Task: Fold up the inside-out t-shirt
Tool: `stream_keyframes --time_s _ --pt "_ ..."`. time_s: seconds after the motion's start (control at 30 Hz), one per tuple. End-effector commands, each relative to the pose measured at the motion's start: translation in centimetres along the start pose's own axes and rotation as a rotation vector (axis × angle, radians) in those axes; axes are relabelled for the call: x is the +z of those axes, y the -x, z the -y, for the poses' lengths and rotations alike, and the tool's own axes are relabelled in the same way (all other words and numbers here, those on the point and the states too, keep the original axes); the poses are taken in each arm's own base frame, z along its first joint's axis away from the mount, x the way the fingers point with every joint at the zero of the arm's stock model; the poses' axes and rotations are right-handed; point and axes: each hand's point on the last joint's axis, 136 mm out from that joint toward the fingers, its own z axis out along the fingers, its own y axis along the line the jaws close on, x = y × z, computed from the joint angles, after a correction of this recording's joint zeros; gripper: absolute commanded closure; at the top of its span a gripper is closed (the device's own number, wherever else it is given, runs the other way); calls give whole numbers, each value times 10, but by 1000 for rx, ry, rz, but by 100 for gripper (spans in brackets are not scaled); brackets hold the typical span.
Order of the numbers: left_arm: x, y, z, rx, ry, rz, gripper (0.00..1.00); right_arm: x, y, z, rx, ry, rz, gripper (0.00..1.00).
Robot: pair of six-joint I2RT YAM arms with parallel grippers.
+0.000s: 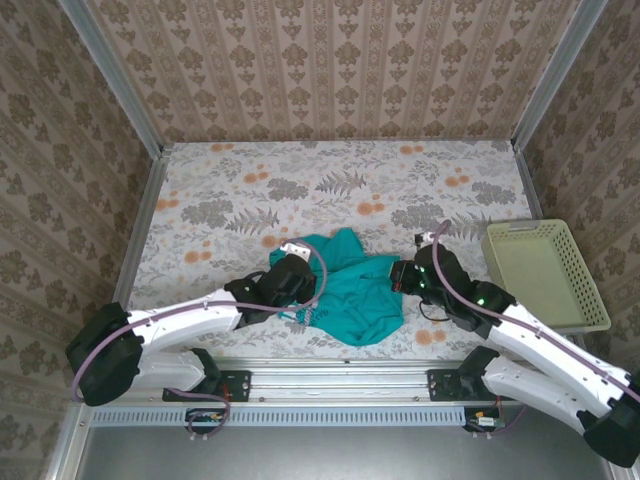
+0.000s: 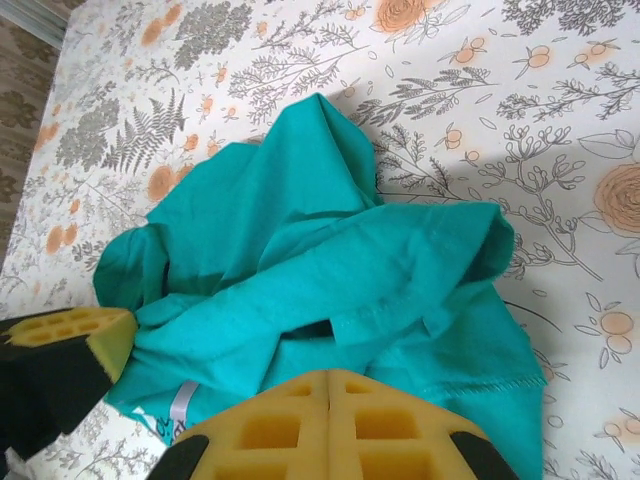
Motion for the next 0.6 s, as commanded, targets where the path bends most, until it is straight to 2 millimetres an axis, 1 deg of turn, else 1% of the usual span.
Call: stream_keyframes --time_s 0.0,0.07,0.1,0.17,0.2,0.23,0.3,0.4,0.5,0.57 --pt "-1 12 11 -5 -32 0 100 -11 -8 13 -27 -45 -36 100" --pt "-1 14 13 -2 -36 -1 100 -6 -10 15 -33 -52 -43 100" --pt "0 14 13 0 -37 -3 100 0 -13 16 -34 -51 -57 95" --pt "0 15 14 0 -39 -4 100 19 -25 10 -16 -5 -94 79" --pt "0 15 15 1 -41 -6 100 29 -30 5 1 30 -105 73" --pt "0 15 15 0 -40 -6 100 37 -34 2 15 47 -114 70" --pt "0 14 15 -4 -45 -7 100 51 -35 -1 22 63 -104 66" --pt "1 12 16 -11 -52 -9 100 66 -32 3 33 47 -64 60" --pt "1 10 16 -13 -57 -13 100 72 -26 -2 29 58 -39 59" --pt "2 9 16 -13 -56 -16 100 74 -23 1 20 30 -27 59"
